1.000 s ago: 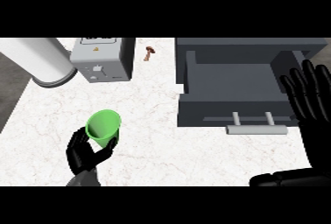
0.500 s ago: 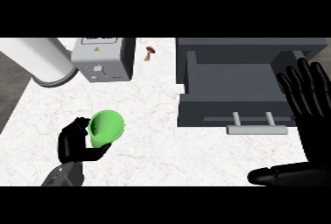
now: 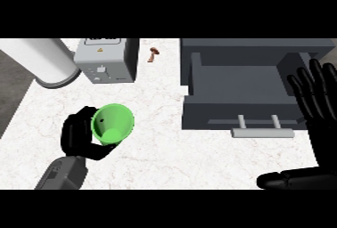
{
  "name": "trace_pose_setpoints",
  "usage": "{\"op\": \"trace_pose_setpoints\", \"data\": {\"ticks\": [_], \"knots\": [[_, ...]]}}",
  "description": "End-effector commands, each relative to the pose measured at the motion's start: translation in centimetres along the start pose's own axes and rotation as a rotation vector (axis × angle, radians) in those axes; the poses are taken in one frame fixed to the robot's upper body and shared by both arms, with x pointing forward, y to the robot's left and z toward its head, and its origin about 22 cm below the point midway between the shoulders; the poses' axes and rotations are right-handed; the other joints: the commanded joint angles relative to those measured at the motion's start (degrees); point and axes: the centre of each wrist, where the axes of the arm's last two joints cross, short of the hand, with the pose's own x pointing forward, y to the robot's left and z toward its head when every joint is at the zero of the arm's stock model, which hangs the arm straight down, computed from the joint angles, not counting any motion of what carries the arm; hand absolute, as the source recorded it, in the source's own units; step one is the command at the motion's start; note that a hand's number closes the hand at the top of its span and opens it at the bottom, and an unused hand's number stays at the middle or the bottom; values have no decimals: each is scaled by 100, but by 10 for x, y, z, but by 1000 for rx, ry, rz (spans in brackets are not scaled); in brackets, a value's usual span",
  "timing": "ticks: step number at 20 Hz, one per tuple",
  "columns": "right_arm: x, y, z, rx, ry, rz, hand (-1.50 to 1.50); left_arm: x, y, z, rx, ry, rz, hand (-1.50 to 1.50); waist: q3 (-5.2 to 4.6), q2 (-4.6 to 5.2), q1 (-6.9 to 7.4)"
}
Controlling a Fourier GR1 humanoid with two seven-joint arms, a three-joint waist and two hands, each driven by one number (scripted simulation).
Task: Pick up the cup, place it into the drawer and close the drawer
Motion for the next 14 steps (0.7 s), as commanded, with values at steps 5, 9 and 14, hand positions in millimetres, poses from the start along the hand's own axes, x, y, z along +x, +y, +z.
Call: {"op": "trace_pose_setpoints", "data": {"ticks": [5, 9, 14], "knots": [[5, 2, 11, 22, -1, -9, -150, 52, -73, -65, -108, -43, 64, 150, 1, -1, -26], [-15, -17, -3, -8, 1, 10, -150, 84, -88, -81, -108, -33, 81, 150, 0, 12, -2], [-6, -6, 6, 1, 9, 10, -150, 102, -125, -128, -137, -48, 38, 150, -1, 17, -58]]}}
